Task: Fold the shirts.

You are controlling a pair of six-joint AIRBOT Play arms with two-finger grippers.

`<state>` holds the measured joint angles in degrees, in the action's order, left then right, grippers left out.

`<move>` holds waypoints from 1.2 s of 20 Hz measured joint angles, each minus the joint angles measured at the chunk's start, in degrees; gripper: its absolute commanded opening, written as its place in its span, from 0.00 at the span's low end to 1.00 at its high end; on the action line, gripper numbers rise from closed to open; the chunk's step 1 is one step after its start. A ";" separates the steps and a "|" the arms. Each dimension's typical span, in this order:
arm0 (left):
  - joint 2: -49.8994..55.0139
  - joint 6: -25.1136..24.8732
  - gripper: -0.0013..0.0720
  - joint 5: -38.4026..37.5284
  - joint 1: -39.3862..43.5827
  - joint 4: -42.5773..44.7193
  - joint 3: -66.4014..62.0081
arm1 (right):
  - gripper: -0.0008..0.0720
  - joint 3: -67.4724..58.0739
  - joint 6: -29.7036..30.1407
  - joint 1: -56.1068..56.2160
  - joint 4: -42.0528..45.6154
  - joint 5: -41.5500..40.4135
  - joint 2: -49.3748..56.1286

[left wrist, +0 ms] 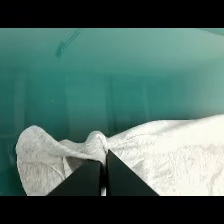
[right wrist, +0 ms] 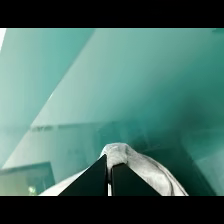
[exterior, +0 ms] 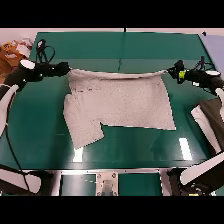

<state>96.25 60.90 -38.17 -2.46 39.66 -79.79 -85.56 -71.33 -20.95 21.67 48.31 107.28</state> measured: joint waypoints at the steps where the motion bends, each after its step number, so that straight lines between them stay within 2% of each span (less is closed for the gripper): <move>1: 0.28 0.02 0.04 -2.19 -0.22 1.25 0.04 | 0.02 -0.26 -0.02 -0.76 0.83 2.64 0.15; 5: 0.61 2.03 0.04 -11.72 -0.66 6.49 0.28 | 0.02 4.61 -0.04 -3.93 3.56 9.68 -3.30; 11: 0.68 4.59 0.04 -20.28 -0.79 10.08 0.42 | 0.03 17.25 1.07 -7.54 7.72 12.68 -11.54; 12: 0.68 5.03 0.05 -21.57 -0.79 10.29 0.42 | 0.11 18.91 1.16 -7.82 7.98 12.94 -12.17; 13: 0.68 5.40 0.12 -22.67 -0.79 10.45 0.42 | 0.37 20.26 1.18 -7.98 8.44 13.22 -12.52; 14: 0.68 5.64 0.55 -24.06 -0.79 10.64 0.39 | 0.42 21.38 1.25 -8.22 8.70 13.81 -12.85; 15: 0.68 5.90 0.59 -26.01 -0.83 10.73 0.33 | 0.38 22.05 1.27 -8.57 8.66 14.58 -13.11; 16: 0.63 6.32 0.60 -28.30 -0.96 10.75 0.04 | 0.31 22.49 1.27 -9.27 8.74 16.17 -13.29; 17: 0.57 6.40 0.60 -30.80 -1.31 10.80 -0.39 | 0.16 22.58 1.22 -10.23 8.85 17.75 -13.40; 18: 0.55 6.86 0.57 -33.44 -1.92 10.86 -0.96 | 0.11 22.58 0.92 -11.54 8.83 19.91 -13.57; 19: 0.55 7.67 0.21 -36.50 -2.82 10.93 -1.64 | 0.11 22.58 0.59 -12.90 8.87 22.34 -13.70; 20: 0.48 8.33 0.10 -39.17 -3.82 10.91 -2.23 | 0.11 22.71 0.57 -14.45 9.01 24.98 -14.01; 22: 0.07 9.81 0.04 -44.50 -6.10 11.04 -2.71 | 0.11 23.96 0.55 -17.29 9.01 28.61 -15.47; 24: -1.92 10.64 0.04 -47.63 -7.34 11.10 -1.25 | 0.11 27.08 0.90 -19.58 9.03 29.88 -18.80</move>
<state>94.32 71.55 -85.80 -9.80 50.76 -81.03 -58.48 -70.43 -40.53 30.70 78.19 88.49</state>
